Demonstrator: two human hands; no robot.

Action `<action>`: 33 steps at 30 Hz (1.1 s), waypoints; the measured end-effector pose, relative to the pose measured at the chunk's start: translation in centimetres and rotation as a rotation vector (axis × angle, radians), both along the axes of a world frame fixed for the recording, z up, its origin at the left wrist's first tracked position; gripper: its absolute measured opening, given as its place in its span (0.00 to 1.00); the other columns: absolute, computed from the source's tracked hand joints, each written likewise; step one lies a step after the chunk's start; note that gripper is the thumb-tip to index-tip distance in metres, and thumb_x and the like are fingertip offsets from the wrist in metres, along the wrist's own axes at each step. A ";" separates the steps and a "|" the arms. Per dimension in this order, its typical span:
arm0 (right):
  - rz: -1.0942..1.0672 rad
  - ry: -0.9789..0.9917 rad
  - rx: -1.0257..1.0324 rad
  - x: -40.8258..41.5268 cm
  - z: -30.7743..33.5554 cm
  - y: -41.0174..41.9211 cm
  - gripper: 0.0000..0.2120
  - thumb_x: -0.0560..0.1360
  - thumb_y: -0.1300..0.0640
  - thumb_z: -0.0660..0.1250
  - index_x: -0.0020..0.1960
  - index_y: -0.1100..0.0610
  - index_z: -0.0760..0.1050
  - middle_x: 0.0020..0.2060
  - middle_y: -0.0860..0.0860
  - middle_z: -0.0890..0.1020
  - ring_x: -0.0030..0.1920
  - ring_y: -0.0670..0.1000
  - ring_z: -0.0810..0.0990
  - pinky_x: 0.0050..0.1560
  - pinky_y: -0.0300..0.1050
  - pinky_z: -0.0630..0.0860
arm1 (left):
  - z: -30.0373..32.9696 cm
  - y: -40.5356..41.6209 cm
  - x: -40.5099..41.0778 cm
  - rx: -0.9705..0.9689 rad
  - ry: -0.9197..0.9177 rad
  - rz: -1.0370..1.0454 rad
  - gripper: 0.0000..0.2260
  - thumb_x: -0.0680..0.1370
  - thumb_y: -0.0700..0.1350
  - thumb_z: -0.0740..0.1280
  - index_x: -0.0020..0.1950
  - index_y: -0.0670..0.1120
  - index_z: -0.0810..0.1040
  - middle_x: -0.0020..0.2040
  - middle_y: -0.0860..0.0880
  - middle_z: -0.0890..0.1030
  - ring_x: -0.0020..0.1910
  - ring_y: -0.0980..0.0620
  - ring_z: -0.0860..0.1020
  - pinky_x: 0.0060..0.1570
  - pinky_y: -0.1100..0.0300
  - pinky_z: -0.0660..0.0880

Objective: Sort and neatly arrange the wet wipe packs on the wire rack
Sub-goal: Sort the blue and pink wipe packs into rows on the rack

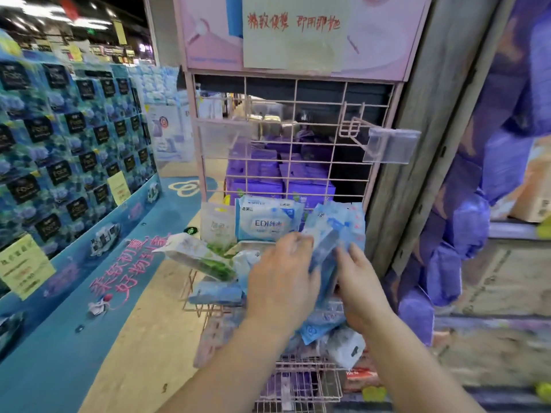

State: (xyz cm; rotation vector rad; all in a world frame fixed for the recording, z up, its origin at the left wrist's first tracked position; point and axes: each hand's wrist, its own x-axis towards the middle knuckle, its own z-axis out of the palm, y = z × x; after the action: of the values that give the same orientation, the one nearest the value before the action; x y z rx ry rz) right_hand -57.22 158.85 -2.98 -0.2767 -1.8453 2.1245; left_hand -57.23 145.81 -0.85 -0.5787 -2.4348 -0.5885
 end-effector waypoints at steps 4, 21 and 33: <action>0.155 -0.076 -0.405 0.7 0.2 0.5 0.28 0.70 0.34 0.62 0.58 0.53 0.80 0.53 0.52 0.85 0.54 0.51 0.84 0.56 0.49 0.76 | -1.0 2.6 0.9 0.002 -0.204 -0.076 0.29 0.69 0.59 0.57 0.64 0.45 0.74 0.60 0.47 0.76 0.55 0.44 0.76 0.58 0.50 0.73; 0.146 -0.107 -0.028 0.1 -0.5 5.7 0.08 0.76 0.53 0.67 0.55 0.53 0.76 0.46 0.52 0.87 0.44 0.53 0.86 0.39 0.47 0.82 | 0.7 -4.6 -4.5 0.394 -0.328 0.213 0.11 0.76 0.47 0.68 0.57 0.48 0.81 0.57 0.49 0.80 0.59 0.48 0.75 0.58 0.56 0.69; 0.145 -0.097 -0.055 -1.5 -0.7 7.0 0.11 0.75 0.54 0.69 0.56 0.55 0.77 0.47 0.55 0.86 0.45 0.57 0.86 0.43 0.53 0.82 | 1.4 -5.7 -7.3 0.614 -0.392 0.297 0.22 0.74 0.43 0.71 0.66 0.48 0.73 0.61 0.49 0.77 0.59 0.48 0.75 0.59 0.53 0.72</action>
State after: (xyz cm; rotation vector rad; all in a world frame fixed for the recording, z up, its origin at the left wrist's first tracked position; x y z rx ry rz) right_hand -58.73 165.85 -3.71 -0.2702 -1.9162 2.2995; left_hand -64.49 140.07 0.57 0.1649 -2.4224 -1.3412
